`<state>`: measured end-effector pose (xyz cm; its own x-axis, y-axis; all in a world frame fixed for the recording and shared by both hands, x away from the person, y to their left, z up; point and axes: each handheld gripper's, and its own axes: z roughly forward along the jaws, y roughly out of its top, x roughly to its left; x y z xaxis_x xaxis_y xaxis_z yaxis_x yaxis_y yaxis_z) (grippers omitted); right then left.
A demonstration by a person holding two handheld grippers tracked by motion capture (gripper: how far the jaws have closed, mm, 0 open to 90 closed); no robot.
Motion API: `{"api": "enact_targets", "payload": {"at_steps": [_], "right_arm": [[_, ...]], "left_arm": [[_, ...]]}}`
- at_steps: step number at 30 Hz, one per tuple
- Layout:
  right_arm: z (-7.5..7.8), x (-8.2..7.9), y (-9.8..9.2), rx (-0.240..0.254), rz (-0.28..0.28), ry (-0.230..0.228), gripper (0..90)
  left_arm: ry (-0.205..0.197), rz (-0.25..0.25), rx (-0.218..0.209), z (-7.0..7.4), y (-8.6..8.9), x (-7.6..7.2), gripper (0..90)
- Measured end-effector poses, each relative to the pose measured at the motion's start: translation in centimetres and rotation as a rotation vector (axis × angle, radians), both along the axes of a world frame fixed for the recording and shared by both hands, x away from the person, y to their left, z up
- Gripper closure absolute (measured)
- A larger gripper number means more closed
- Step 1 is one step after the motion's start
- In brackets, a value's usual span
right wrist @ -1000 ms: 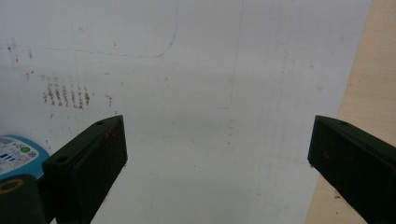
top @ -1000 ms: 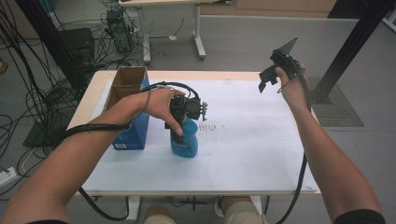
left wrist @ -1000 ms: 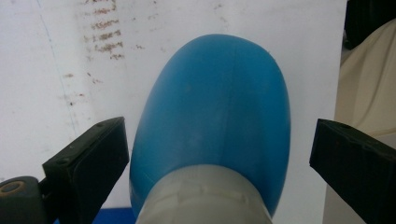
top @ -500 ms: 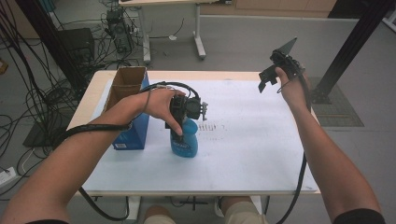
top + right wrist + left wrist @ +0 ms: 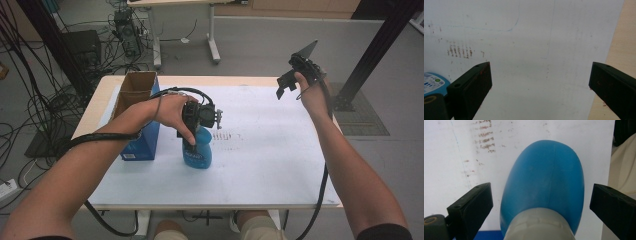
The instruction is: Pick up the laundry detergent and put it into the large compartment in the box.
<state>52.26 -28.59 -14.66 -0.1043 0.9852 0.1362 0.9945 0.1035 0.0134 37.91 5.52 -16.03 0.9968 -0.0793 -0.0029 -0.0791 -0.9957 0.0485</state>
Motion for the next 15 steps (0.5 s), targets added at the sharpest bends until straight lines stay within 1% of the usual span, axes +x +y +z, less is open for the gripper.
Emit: {"api": "enact_targets", "payload": {"at_steps": [15], "right_arm": [[0.04, -0.01, -0.14, 0.002, 0.0, 0.0, 4.6]], "left_arm": [[-0.006, 0.004, 0.004, 0.05, 0.01, -0.12, 5.4]]}}
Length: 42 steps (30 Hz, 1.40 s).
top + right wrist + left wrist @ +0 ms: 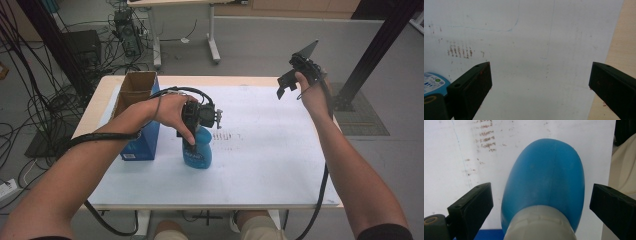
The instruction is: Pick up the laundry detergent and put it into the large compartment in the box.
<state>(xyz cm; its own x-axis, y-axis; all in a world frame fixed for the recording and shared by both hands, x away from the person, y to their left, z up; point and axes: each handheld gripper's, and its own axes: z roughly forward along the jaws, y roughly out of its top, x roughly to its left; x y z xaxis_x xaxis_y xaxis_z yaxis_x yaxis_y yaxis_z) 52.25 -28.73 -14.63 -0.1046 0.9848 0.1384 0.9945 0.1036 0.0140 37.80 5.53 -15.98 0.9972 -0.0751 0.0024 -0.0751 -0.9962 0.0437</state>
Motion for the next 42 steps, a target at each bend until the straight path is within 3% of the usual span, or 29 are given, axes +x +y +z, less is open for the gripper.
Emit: {"api": "enact_targets", "payload": {"at_steps": [42], "right_arm": [[0.07, -0.03, 0.3, -0.002, 0.002, 0.0, 4.6]], "left_arm": [[-0.019, 0.001, 0.005, 0.12, 0.34, -0.3, 5.8]]}}
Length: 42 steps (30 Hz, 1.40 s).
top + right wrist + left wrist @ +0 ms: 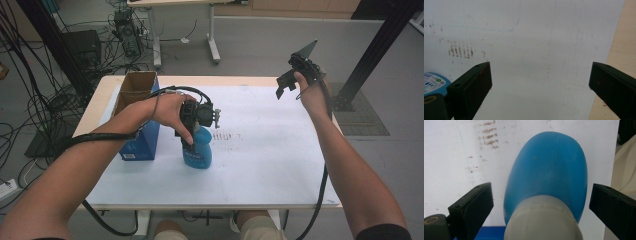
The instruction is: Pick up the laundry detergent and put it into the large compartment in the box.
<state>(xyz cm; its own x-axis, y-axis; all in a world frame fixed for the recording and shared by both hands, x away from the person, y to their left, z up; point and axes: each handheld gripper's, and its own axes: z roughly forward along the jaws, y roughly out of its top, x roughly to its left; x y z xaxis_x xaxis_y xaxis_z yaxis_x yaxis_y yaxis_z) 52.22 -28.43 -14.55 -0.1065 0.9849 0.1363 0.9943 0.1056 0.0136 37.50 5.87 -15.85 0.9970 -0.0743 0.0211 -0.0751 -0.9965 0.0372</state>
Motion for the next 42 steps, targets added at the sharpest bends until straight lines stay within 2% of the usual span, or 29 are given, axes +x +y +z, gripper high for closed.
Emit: {"api": "enact_targets", "payload": {"at_steps": [42], "right_arm": [[-0.03, 0.08, 0.14, -0.005, -0.001, 0.002, 4.6]], "left_arm": [[-0.011, 0.002, -0.002, -0.01, 0.23, -0.16, 6.6]]}}
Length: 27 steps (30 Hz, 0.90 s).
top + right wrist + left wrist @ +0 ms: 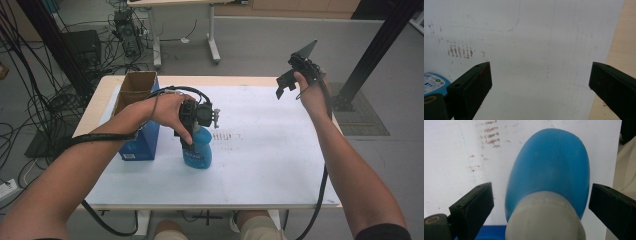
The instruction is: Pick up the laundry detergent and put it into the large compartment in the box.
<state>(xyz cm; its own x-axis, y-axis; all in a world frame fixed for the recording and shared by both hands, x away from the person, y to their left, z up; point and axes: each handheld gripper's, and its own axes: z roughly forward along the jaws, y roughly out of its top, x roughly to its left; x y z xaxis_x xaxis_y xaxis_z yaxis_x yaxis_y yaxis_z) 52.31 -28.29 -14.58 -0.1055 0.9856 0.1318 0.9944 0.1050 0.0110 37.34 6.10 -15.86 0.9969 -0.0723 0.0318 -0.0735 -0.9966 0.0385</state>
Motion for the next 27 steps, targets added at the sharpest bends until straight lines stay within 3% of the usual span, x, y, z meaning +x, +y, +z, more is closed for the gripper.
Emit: {"api": "enact_targets", "payload": {"at_steps": [18, 27], "right_arm": [[0.02, 0.03, -0.09, 0.0, 0.0, 0.0, 4.6], [-0.02, 0.08, -0.12, -0.001, 0.002, 0.002, 4.6]], "left_arm": [[-0.006, -0.004, -0.003, 0.0, -0.08, -0.05, 7.4], [-0.011, -0.009, -0.004, -0.05, -0.04, -0.08, 11.9]]}}
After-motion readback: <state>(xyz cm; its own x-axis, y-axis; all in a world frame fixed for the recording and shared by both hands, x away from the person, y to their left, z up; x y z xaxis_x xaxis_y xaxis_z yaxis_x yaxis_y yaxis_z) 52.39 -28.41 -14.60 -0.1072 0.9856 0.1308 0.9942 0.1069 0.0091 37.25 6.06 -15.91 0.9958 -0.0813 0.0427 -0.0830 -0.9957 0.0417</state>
